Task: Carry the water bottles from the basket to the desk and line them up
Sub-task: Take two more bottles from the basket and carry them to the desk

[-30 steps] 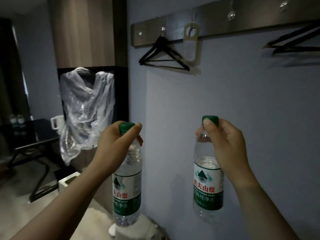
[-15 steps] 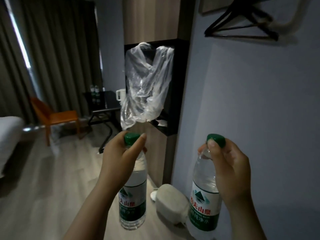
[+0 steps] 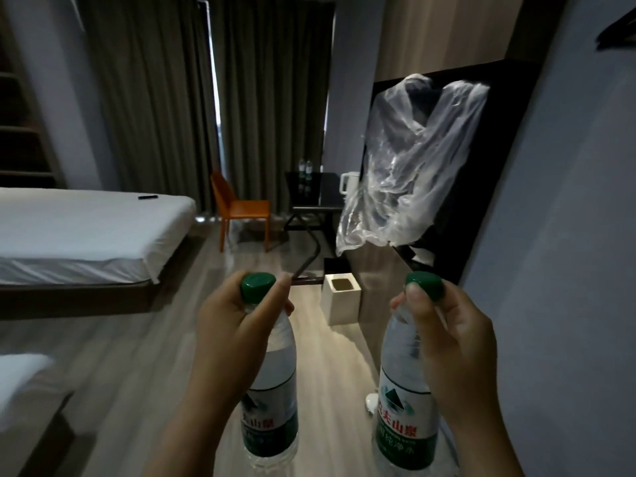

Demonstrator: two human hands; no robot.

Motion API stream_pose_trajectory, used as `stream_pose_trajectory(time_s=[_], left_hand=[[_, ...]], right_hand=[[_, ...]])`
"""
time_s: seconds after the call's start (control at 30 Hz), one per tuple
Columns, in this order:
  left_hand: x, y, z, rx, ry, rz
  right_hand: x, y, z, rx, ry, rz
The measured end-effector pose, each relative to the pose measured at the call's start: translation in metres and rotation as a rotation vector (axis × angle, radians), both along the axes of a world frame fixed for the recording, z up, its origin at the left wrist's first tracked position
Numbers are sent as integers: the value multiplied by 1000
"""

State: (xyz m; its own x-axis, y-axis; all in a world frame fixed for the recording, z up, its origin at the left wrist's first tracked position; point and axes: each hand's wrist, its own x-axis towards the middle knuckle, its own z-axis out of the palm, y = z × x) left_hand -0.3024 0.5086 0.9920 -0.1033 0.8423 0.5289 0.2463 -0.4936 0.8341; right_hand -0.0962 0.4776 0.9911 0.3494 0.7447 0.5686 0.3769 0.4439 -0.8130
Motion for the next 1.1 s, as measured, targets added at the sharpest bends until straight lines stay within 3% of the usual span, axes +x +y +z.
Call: stream_pose_trajectory(time_s=[0.3,0.67,1.1], left_hand=[[-64,94,-15,8,34,110],[-151,249,-4,41,93,168],[-145,441,0,42,113,248]], right_hand=[[-61,117,-12,-4,-13,122],[-144,272,-7,7,-27,108],[-139,478,-3,18,-30,189]])
